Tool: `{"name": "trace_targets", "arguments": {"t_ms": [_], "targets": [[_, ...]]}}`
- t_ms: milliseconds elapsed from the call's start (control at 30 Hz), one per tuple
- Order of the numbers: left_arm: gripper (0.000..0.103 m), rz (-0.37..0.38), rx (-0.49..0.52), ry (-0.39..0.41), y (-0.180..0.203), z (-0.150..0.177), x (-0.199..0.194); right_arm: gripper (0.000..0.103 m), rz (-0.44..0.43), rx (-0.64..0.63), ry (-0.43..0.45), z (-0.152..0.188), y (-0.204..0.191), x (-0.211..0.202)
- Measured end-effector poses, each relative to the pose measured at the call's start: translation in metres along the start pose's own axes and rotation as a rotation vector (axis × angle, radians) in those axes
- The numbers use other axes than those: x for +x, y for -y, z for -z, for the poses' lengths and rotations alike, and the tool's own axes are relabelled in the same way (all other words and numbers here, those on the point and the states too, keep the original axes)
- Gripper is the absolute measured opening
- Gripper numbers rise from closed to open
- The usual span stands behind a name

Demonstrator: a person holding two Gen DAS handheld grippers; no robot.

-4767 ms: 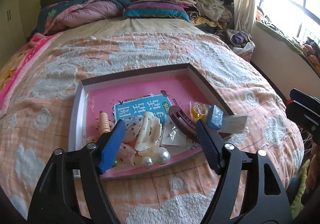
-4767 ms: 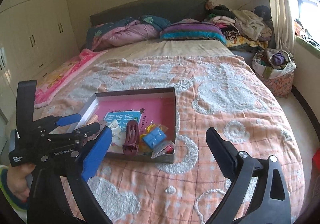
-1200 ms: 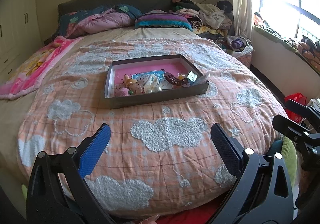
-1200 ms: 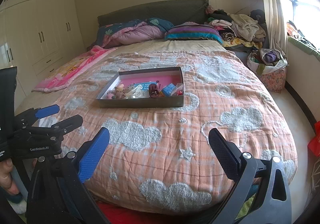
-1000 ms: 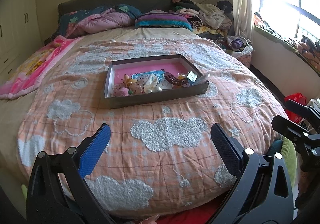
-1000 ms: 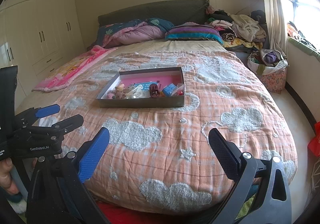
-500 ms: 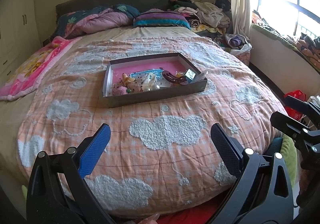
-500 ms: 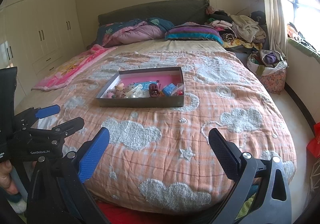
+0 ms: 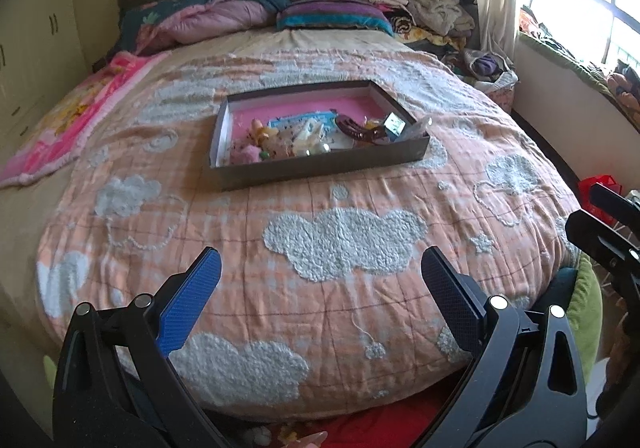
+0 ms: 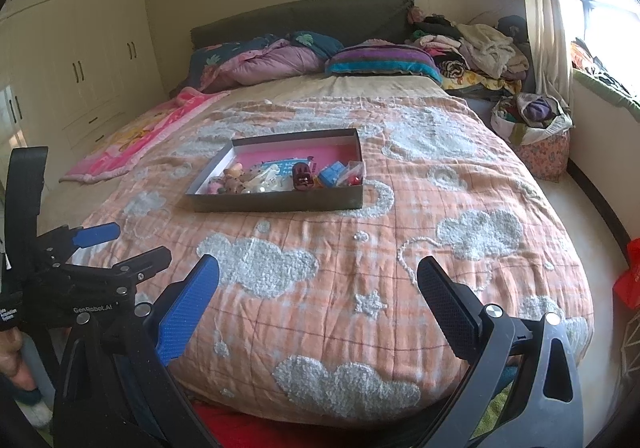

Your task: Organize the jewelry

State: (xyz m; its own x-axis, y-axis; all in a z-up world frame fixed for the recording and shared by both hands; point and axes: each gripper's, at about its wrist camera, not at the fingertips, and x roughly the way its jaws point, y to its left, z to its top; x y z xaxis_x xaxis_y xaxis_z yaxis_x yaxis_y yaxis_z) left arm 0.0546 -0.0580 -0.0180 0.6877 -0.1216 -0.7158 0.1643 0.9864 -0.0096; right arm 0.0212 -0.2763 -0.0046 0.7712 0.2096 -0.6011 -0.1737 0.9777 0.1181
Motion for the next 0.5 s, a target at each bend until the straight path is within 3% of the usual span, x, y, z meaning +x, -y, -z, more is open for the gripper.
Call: {"name": "trace_targets", "arguments": {"t_ms": [367, 500], "targets": [[0.094, -0.023, -0.035, -0.009, -0.003, 0.000, 0.016, 0.099, 0.026, 0.037, 0.008, 0.001, 0.021, 0.009], [0.094, -0.052, -0.142, -0.035, -0.028, -0.009, 0.038, 0.099, 0.047, 0.066, -0.002, -0.006, 0.049, 0.024]]}}
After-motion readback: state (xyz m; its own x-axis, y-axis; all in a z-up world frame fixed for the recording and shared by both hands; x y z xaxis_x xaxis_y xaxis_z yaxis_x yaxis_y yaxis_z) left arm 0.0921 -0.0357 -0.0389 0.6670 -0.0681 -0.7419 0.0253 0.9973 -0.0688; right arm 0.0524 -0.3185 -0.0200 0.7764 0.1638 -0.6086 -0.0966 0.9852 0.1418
